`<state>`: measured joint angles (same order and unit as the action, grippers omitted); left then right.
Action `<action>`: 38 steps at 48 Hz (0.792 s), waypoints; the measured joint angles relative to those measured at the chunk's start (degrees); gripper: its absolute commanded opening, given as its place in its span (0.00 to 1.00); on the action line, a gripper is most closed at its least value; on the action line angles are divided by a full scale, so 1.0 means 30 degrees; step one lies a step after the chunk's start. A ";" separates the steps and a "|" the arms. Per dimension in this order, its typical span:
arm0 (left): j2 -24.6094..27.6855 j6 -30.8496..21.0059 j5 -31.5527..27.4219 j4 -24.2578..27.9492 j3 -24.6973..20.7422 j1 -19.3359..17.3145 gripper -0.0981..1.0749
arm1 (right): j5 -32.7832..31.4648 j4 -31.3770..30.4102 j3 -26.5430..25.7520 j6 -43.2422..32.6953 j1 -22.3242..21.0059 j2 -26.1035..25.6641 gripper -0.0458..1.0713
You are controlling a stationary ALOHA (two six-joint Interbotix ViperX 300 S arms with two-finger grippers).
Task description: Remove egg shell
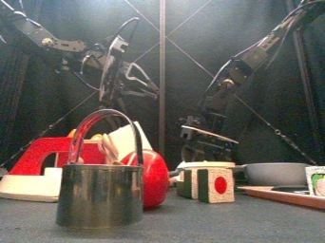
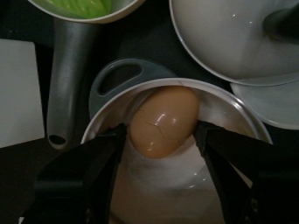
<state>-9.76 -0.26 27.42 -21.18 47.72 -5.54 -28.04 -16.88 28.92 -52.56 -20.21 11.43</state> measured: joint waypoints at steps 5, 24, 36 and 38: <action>-0.0029 -0.0029 0.0000 -0.0029 0.0029 0.0000 0.62 | -0.0029 -0.0029 -0.0088 0.0000 0.0029 0.0146 0.71; -0.0029 -0.0029 0.0029 -0.0029 0.0059 0.0029 0.62 | -0.1260 -0.1553 0.0000 0.0176 0.0645 -0.0967 0.60; -0.0029 -0.0029 0.0029 -0.0029 0.0059 0.0029 0.62 | -0.1494 -0.3369 0.0967 0.0234 0.1846 -0.3545 0.60; -0.0029 -0.0029 0.0000 -0.0029 0.0029 0.0029 0.62 | -0.1172 -0.3779 0.1406 0.0234 0.1934 -0.4102 0.60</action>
<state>-9.84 -0.35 27.42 -21.27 47.81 -5.45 -31.55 -28.21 33.13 -51.86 -14.41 -0.88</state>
